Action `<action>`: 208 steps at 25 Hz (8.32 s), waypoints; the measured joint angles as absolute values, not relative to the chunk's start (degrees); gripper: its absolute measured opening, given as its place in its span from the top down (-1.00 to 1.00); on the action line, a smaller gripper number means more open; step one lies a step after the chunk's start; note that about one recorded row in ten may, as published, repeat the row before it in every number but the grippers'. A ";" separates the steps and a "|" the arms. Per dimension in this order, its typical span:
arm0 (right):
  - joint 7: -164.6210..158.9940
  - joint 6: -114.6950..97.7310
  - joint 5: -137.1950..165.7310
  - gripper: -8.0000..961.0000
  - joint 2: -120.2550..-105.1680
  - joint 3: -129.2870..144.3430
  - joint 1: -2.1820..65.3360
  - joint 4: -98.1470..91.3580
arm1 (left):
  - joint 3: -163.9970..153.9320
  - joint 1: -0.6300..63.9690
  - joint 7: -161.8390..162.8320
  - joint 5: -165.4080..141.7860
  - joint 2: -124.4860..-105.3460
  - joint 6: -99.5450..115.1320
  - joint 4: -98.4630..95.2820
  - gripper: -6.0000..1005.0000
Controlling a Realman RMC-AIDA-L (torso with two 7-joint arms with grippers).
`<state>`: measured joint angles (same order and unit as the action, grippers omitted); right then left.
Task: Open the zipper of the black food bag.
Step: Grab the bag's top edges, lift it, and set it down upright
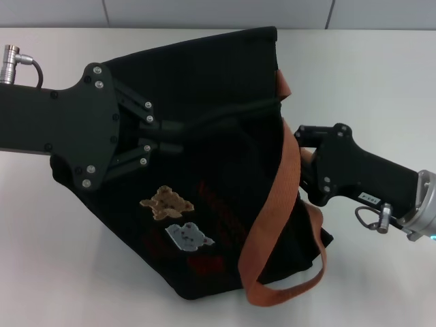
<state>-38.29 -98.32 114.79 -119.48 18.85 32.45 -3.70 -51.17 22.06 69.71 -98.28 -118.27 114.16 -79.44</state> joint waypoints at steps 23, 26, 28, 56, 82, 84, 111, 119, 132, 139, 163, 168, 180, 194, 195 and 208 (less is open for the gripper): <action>-40.50 -96.33 115.28 0.30 -119.63 21.33 37.52 -2.42 | -51.86 21.32 69.08 -98.36 -118.40 114.15 -79.27 0.81; -40.55 -96.29 115.32 0.32 -119.63 22.17 37.68 -2.37 | -51.92 21.55 69.08 -98.36 -118.39 114.10 -79.28 0.81; -40.63 -96.29 115.33 0.33 -119.62 22.30 37.72 -2.39 | -51.97 21.67 69.08 -98.36 -118.39 114.08 -79.28 0.81; -43.41 -96.44 114.66 0.99 -119.42 21.16 36.38 -5.13 | -52.03 21.89 68.40 -98.25 -118.48 113.89 -79.27 0.81; 2.51 -93.03 112.39 0.27 -119.80 14.73 31.25 8.16 | -51.24 22.52 68.23 -96.71 -118.48 112.36 -75.64 0.81; 6.39 -92.39 112.39 0.27 -119.82 13.17 31.13 10.05 | -51.28 22.53 68.24 -96.77 -118.49 112.36 -75.63 0.81; 15.49 -92.54 119.19 0.27 -119.41 7.48 25.43 13.77 | -50.96 24.19 67.81 -97.29 -118.48 109.64 -71.91 0.81; 8.39 -92.81 119.69 0.27 -119.44 6.99 28.21 12.00 | -51.65 25.00 67.75 -97.34 -118.56 109.55 -70.98 0.81; 5.99 -84.81 119.33 0.27 -119.70 3.51 32.48 12.92 | -52.21 25.22 67.67 -97.31 -118.65 109.56 -70.92 0.81; 6.26 -84.21 119.33 0.28 -119.76 1.72 33.08 13.07 | -52.19 26.00 67.13 -97.31 -118.65 109.54 -69.63 0.81; 8.76 -83.28 119.64 0.41 -119.72 -1.02 32.35 13.21 | -52.12 27.12 66.10 -97.35 -118.56 108.13 -66.52 0.81; 9.27 -82.14 120.07 0.56 -119.72 -0.68 33.21 13.92 | -52.20 27.25 66.09 -97.43 -118.56 108.11 -66.40 0.81; 9.91 -85.28 121.47 0.82 -119.69 -1.33 32.50 14.25 | -52.21 27.44 66.03 -97.82 -118.57 108.03 -65.40 0.81; 9.32 -87.12 121.47 0.81 -119.52 -0.92 31.10 13.89 | -52.20 27.97 65.43 -98.09 -118.40 106.21 -63.99 0.81; 9.30 -87.30 121.47 0.81 -119.51 -0.94 30.86 13.89 | -52.20 27.98 65.41 -98.11 -118.38 106.05 -63.90 0.81; 9.15 -87.58 121.36 0.56 -119.46 -1.33 29.86 14.12 | -52.20 28.17 65.22 -98.18 -118.33 106.16 -63.62 0.81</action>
